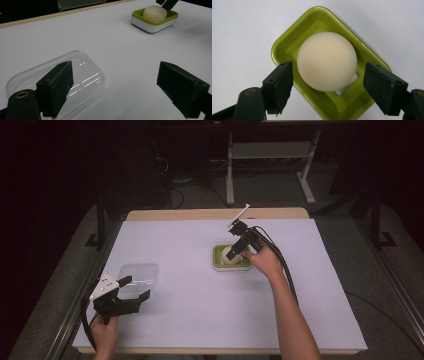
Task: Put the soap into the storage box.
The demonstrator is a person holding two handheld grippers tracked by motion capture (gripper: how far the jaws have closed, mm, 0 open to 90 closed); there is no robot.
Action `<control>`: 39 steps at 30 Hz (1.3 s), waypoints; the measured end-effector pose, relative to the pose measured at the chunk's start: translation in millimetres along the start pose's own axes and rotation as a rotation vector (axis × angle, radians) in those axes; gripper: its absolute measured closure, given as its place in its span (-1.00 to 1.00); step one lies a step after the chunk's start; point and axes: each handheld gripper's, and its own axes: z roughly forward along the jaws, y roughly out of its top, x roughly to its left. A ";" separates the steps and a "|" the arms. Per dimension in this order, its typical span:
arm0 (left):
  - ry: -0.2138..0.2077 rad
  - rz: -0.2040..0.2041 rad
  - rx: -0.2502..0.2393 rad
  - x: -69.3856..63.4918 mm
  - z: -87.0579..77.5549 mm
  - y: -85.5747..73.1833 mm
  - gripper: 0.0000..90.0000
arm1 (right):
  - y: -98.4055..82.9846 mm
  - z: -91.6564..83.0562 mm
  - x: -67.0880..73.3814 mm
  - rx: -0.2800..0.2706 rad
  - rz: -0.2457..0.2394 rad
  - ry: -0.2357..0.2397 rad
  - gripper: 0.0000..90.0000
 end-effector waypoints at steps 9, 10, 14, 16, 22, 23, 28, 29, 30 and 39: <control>0.001 0.013 0.004 -1.1 0.2 0.5 -0.71 | -10.4 -17.7 1.0 -0.050 -0.013 0.002 -0.48; 0.002 0.013 0.003 -1.2 0.1 0.5 -0.71 | -12.5 -18.7 1.2 -0.050 -0.013 -0.003 -0.48; 0.003 0.012 0.004 -1.1 0.3 0.5 -0.71 | -20.5 -22.5 1.2 -0.053 -0.015 -0.008 -0.49; 0.003 0.012 0.004 -1.2 0.3 0.6 -0.71 | -25.1 -24.7 0.2 -0.066 -0.015 -0.003 -0.49; 0.004 0.010 0.005 -2.2 0.9 0.7 -0.71 | -38.7 -30.8 -3.8 -0.087 0.009 0.008 -0.49; 0.004 0.011 0.006 -2.3 1.0 0.7 -0.71 | -41.3 -31.5 -4.6 -0.088 0.010 0.008 -0.49; 0.004 0.016 0.008 -2.1 1.1 0.7 -0.71 | -51.7 -32.8 -4.5 -0.086 0.015 0.000 -0.49; 0.004 0.016 0.009 -2.1 1.1 0.7 -0.71 | -54.3 -33.1 -4.4 -0.085 0.020 -0.001 -0.50; 0.004 0.017 0.008 -2.1 1.1 0.6 -0.71 | -56.1 -33.5 -4.5 -0.087 0.015 -0.002 -0.50; 0.004 0.020 0.007 -2.1 1.5 0.6 -0.71 | -78.2 -42.7 -3.0 -0.103 0.025 -0.007 -0.50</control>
